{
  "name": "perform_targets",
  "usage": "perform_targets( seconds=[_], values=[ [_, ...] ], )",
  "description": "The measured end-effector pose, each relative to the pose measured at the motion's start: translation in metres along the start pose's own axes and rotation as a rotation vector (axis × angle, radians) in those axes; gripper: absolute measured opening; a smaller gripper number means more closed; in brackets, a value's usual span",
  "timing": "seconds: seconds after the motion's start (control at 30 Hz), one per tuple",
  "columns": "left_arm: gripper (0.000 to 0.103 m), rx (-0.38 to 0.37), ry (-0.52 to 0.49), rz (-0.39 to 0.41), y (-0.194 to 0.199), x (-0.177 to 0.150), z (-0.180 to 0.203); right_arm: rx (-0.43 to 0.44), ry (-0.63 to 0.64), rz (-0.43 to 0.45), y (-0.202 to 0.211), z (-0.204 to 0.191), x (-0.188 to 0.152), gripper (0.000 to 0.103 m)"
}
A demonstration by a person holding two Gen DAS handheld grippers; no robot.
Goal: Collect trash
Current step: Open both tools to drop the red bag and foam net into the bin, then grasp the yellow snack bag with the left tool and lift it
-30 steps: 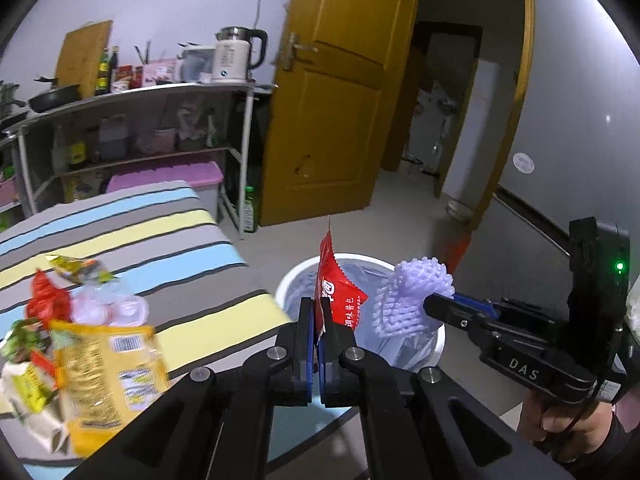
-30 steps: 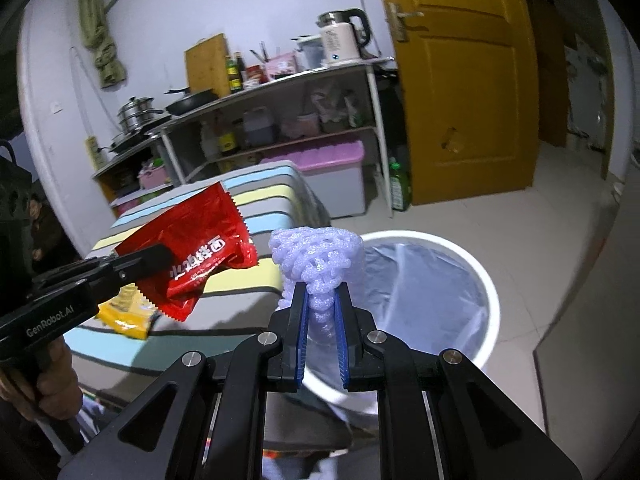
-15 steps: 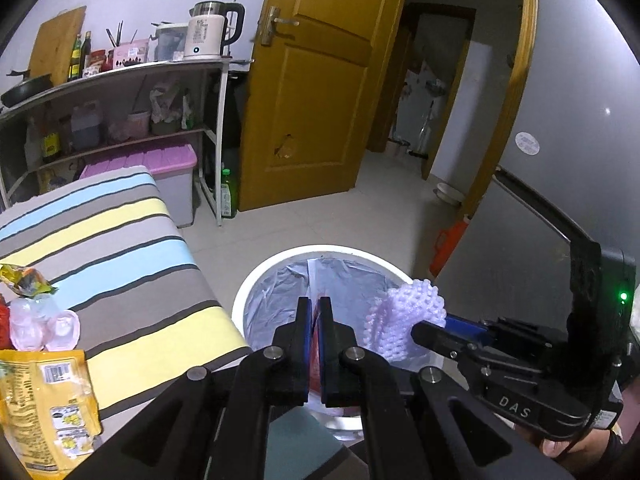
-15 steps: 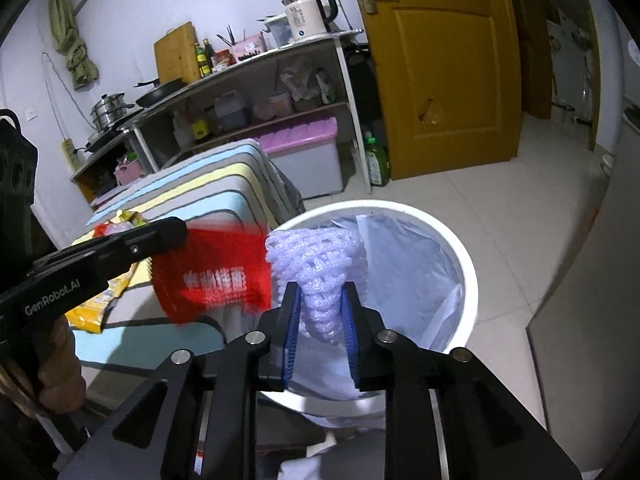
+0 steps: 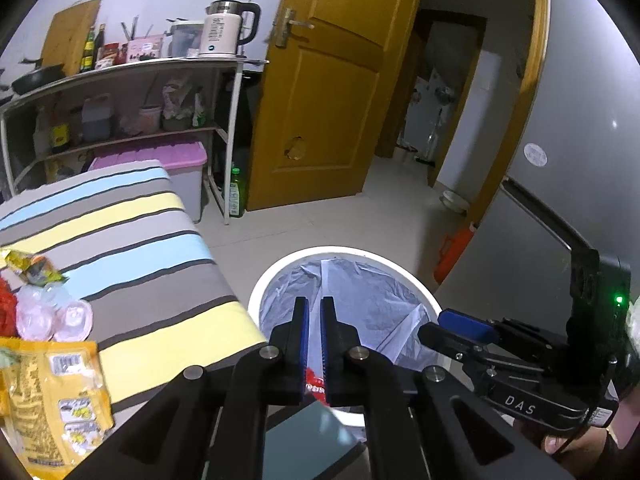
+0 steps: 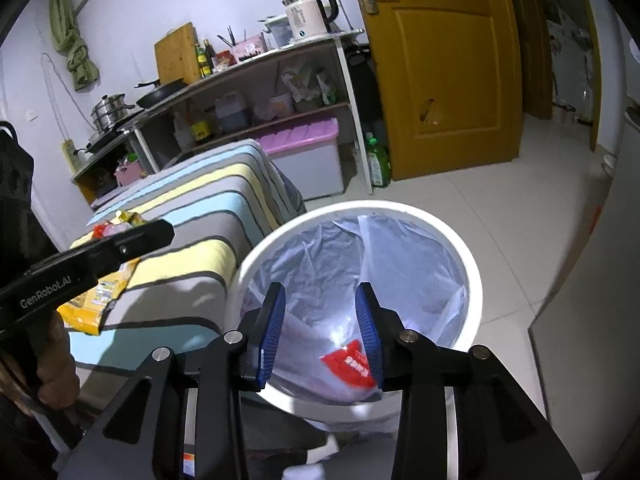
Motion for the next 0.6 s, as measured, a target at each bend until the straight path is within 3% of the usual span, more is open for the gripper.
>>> perform_targets(
  seconds=[0.23, 0.33, 0.5, 0.6],
  values=[
    [0.005, 0.045, 0.026, 0.047, 0.035, 0.002, -0.017, 0.044, 0.042, -0.001, 0.004, -0.028, 0.004, 0.038],
    [0.012, 0.068, 0.042, 0.063, 0.053, 0.001, -0.027, 0.078, 0.062, 0.001, 0.009, -0.044, 0.005, 0.038],
    [0.015, 0.131, 0.059, 0.088, 0.084, -0.002, -0.048, 0.133, 0.108, 0.01, 0.016, -0.075, 0.004, 0.038],
    [0.025, 0.166, 0.063, 0.108, 0.103, -0.006, -0.059, 0.166, 0.132, 0.009, 0.02, -0.092, 0.0, 0.038]
  ],
)
Point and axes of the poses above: each gripper's, at about its wrist camera, not at the fingertips, and y roughly against the way its jaws point, z to its right, x to its top, the point moved 2 cm from there along -y, roughly the way its jaws point, and after that the axes turned 11 degrees about z, right-handed, at the moved point
